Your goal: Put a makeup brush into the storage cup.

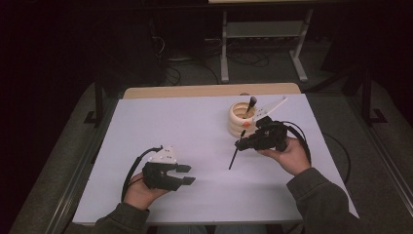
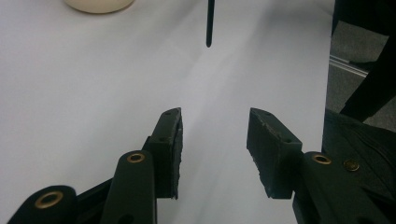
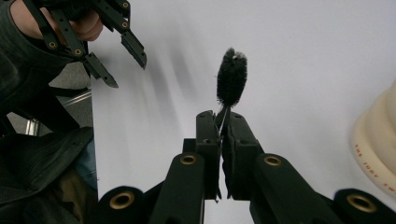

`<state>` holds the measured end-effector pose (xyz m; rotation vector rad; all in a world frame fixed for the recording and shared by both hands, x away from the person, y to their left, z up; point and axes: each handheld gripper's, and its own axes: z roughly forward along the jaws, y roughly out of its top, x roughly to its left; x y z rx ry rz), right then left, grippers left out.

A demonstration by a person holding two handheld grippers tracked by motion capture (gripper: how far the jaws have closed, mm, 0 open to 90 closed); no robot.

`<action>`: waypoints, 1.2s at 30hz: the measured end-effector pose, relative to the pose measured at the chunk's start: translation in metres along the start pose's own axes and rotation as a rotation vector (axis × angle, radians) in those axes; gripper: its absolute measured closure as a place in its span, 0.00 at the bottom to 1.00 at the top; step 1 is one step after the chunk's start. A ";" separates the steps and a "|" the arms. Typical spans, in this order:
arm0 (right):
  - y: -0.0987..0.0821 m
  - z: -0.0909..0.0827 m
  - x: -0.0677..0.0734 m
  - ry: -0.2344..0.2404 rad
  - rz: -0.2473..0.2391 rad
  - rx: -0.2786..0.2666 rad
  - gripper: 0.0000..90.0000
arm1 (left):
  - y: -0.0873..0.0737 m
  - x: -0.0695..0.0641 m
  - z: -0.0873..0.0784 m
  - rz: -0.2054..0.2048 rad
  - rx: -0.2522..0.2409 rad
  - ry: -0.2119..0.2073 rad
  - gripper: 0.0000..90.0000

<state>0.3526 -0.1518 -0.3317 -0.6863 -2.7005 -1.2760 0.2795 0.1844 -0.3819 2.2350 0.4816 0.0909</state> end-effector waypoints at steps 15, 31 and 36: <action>0.008 -0.014 -0.008 -0.017 0.008 -0.013 0.94 | 0.000 0.003 -0.001 -0.015 -0.015 -0.001 0.61; 0.020 -0.028 -0.016 -0.041 0.009 -0.025 0.94 | -0.001 0.006 -0.005 -0.018 -0.024 0.008 0.60; 0.023 -0.032 -0.018 -0.053 0.010 -0.031 0.94 | -0.002 0.006 -0.006 -0.017 -0.024 0.009 0.60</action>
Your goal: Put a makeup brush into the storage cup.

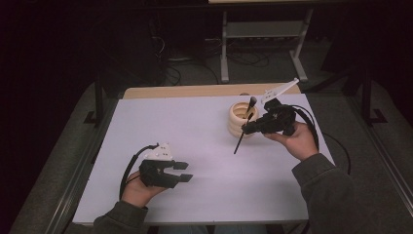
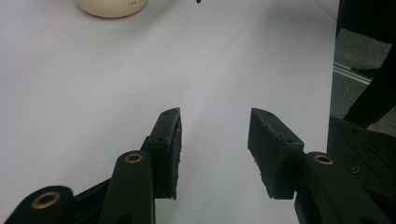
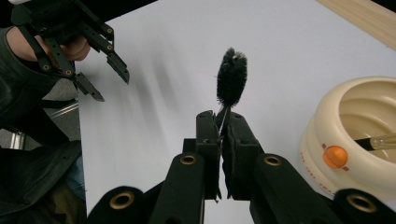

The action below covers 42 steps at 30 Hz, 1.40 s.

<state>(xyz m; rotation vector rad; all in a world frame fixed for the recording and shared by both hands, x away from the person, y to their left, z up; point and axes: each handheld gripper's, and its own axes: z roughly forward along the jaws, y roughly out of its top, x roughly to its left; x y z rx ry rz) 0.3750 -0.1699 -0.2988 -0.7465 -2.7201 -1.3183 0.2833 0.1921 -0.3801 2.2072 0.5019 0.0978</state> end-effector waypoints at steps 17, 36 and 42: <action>0.008 -0.008 -0.011 -0.028 -0.003 -0.010 0.94 | -0.001 0.000 -0.003 -0.011 -0.005 0.011 0.59; 0.020 -0.017 -0.019 -0.052 0.008 -0.022 0.94 | -0.002 0.002 -0.008 -0.016 -0.017 0.023 0.59; 0.026 -0.020 -0.019 -0.058 0.019 -0.017 0.94 | -0.003 0.002 -0.009 -0.016 -0.019 0.025 0.59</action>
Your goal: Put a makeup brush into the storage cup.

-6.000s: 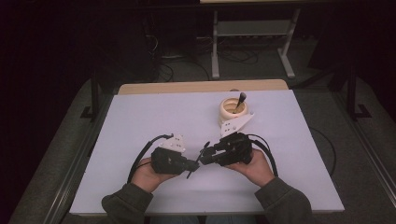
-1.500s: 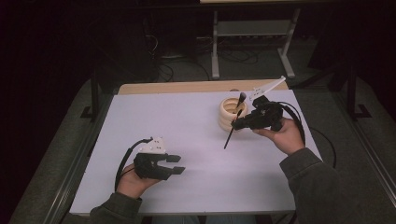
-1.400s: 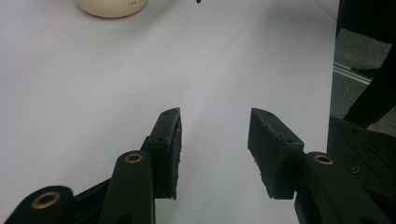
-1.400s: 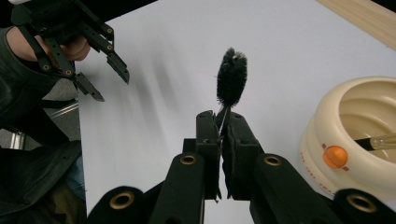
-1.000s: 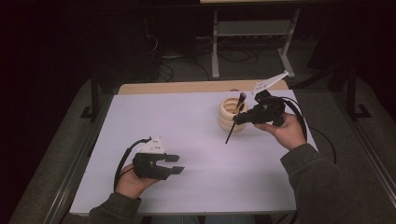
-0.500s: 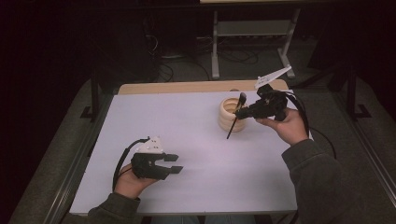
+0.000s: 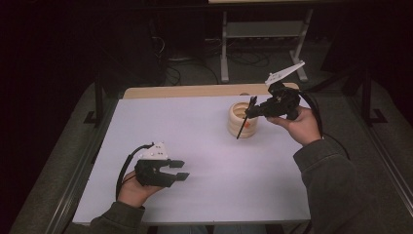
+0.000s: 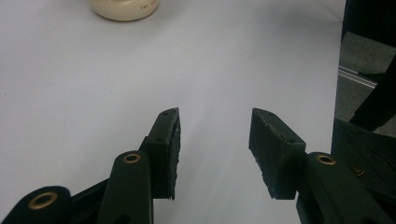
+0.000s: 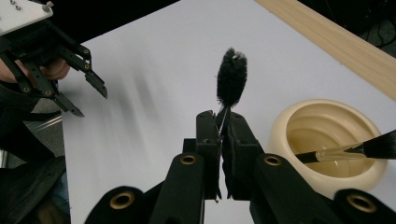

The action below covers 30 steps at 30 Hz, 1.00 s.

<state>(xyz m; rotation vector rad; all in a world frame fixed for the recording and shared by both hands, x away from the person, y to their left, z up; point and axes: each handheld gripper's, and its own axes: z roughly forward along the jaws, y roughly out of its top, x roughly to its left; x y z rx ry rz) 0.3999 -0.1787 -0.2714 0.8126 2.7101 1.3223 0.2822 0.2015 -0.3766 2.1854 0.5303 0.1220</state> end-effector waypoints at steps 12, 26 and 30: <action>0.010 -0.003 -0.007 -0.020 -0.012 -0.010 0.94 | -0.001 0.001 -0.002 -0.005 -0.006 0.005 0.58; 0.024 -0.008 -0.012 -0.045 -0.001 -0.018 0.94 | -0.001 0.002 -0.005 0.000 -0.008 0.013 0.58; 0.027 -0.009 -0.016 -0.058 0.009 -0.016 0.94 | -0.001 0.002 -0.005 0.004 -0.005 0.014 0.58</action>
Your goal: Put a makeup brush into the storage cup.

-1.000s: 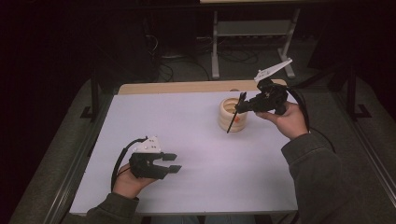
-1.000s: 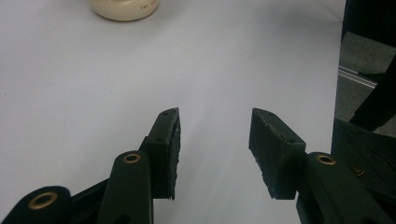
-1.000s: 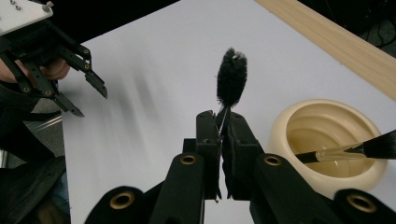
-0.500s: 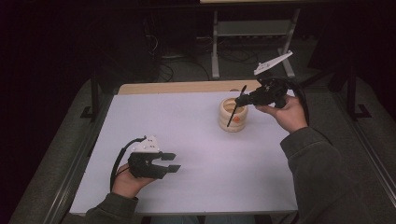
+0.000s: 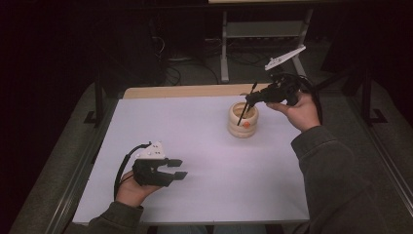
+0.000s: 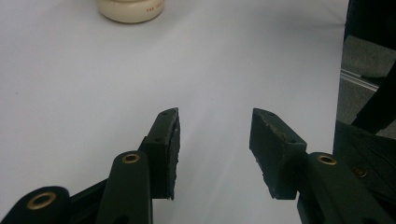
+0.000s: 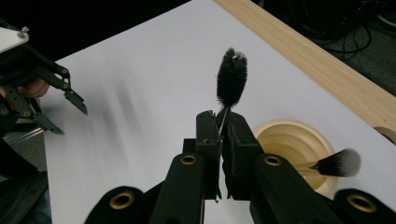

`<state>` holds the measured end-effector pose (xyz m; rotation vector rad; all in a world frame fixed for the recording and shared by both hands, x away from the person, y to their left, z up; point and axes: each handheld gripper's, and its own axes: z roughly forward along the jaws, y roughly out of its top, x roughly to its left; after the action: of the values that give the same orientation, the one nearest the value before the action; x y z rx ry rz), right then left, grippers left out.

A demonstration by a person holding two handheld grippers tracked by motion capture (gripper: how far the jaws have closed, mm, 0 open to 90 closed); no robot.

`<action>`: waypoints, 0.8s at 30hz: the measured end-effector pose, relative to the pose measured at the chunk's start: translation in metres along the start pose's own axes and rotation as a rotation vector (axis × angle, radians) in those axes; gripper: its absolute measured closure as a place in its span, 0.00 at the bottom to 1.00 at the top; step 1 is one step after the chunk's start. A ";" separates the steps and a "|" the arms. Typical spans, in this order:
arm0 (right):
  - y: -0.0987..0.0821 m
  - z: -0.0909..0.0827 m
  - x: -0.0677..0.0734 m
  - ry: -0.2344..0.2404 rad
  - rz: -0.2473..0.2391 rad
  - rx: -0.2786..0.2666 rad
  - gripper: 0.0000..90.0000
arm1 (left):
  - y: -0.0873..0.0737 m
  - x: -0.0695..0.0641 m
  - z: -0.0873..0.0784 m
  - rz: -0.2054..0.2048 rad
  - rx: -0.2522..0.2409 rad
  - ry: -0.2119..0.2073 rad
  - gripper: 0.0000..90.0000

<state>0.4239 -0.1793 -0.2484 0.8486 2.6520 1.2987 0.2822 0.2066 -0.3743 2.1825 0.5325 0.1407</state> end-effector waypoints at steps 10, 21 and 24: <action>0.010 -0.003 -0.007 -0.033 0.019 -0.009 0.94 | 0.000 -0.001 -0.001 -0.012 -0.010 0.001 0.58; 0.016 -0.005 -0.016 -0.060 0.040 -0.014 0.94 | -0.001 -0.001 -0.001 -0.015 -0.013 0.001 0.57; 0.017 -0.007 -0.018 -0.068 0.047 -0.012 0.94 | -0.001 -0.001 -0.001 -0.014 -0.013 0.003 0.57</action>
<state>0.4449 -0.1844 -0.2344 0.9416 2.5850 1.2705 0.2810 0.2078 -0.3740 2.1655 0.5469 0.1394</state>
